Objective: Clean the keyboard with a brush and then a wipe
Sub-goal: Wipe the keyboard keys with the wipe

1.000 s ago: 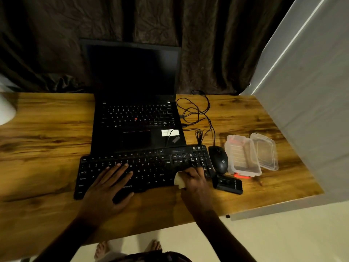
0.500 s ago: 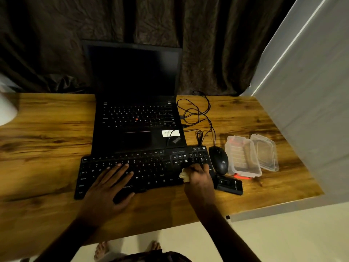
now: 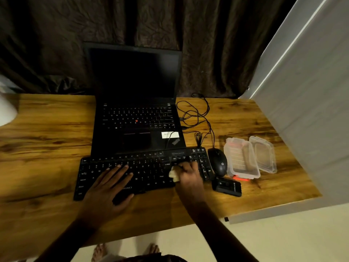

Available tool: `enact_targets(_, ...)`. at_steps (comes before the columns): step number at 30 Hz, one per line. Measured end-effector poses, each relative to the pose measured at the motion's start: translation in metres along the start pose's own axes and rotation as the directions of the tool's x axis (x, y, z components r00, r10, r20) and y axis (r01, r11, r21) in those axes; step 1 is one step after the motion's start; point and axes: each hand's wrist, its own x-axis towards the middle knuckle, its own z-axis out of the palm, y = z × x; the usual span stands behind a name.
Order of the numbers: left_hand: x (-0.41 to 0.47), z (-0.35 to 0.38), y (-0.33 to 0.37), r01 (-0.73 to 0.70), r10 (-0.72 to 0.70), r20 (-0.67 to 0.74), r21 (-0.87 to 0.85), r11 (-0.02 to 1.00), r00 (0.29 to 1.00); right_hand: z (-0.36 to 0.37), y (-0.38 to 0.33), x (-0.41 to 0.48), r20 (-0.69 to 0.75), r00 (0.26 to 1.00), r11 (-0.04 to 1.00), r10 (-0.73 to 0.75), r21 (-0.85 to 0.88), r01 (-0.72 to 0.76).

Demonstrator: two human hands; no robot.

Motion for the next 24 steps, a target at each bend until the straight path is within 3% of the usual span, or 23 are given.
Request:
enact_targets(4, -0.002, 0.000, 0.000, 0.008, -0.008, 0.001, -0.003, 1.000, 1.000, -0.002, 0.002, 0.006, -0.011, 0.998, 0.998, -0.069, 0.011, 0.070)
enact_targets(9, -0.001, 0.001, 0.000, 0.010, -0.010, -0.002, -0.004, 1.000, 1.000, -0.009, 0.027, 0.013, 0.009, 0.993, 0.993, 0.115, -0.010, -0.115)
enact_targets(16, -0.001, 0.001, 0.000, 0.007, -0.007, -0.013, 0.000, 1.000, 1.000, 0.000, 0.002, 0.015, 0.014, 0.998, 0.998, -0.060, 0.000, 0.060)
enact_targets(21, -0.001, 0.001, 0.000, -0.011, 0.011, -0.042, 0.003, 1.000, 0.999, -0.004, 0.026, 0.015, -0.020, 0.991, 0.991, 0.134, 0.007, -0.134)
enact_targets(24, -0.001, 0.001, 0.000, -0.015, 0.015, -0.043, 0.013, 1.000, 0.999, 0.001, 0.012, 0.015, -0.008, 0.994, 0.994, 0.113, 0.018, -0.112)
